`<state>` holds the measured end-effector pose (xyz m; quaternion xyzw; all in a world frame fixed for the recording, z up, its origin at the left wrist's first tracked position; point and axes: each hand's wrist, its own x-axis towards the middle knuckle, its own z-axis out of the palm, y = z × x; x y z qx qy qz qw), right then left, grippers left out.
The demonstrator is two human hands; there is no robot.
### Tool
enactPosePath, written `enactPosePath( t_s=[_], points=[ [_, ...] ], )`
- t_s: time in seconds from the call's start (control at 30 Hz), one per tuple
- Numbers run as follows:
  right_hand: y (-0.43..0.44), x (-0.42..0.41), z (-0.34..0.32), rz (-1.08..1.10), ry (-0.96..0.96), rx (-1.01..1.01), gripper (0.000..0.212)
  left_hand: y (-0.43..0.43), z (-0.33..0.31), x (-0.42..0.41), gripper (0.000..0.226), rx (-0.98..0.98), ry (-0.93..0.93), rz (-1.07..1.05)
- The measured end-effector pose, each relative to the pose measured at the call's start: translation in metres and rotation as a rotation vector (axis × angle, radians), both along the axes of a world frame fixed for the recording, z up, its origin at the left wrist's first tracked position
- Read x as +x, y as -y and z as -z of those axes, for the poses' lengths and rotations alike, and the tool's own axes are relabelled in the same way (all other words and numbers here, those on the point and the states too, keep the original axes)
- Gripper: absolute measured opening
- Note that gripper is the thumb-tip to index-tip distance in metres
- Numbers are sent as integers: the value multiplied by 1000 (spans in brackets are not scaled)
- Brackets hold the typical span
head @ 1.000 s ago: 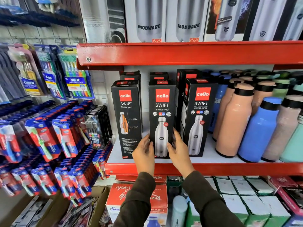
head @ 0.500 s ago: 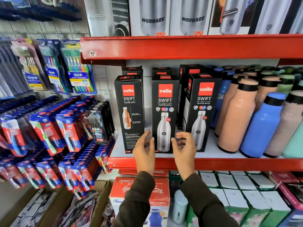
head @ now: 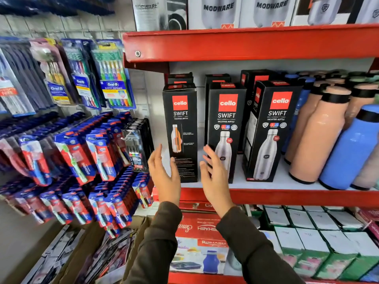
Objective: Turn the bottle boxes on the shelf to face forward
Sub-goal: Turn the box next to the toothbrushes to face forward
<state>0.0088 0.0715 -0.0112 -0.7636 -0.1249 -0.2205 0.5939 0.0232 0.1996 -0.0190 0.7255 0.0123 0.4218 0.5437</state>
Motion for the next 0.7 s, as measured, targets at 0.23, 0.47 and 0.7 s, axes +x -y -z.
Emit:
enactPosePath(
  t_s=[0.23,0.47,0.7],
  points=[
    [-23,14,7,31,-147,-153,54,-14,12,14,41,-53,-164,195],
    [-29,14,9,52,-150,-147,59,-26,1,12,37,-149,-190,328],
    [-34,12,6,82,-91,-132,80,-35,-6,0,21,-303,-134,301]
  ],
)
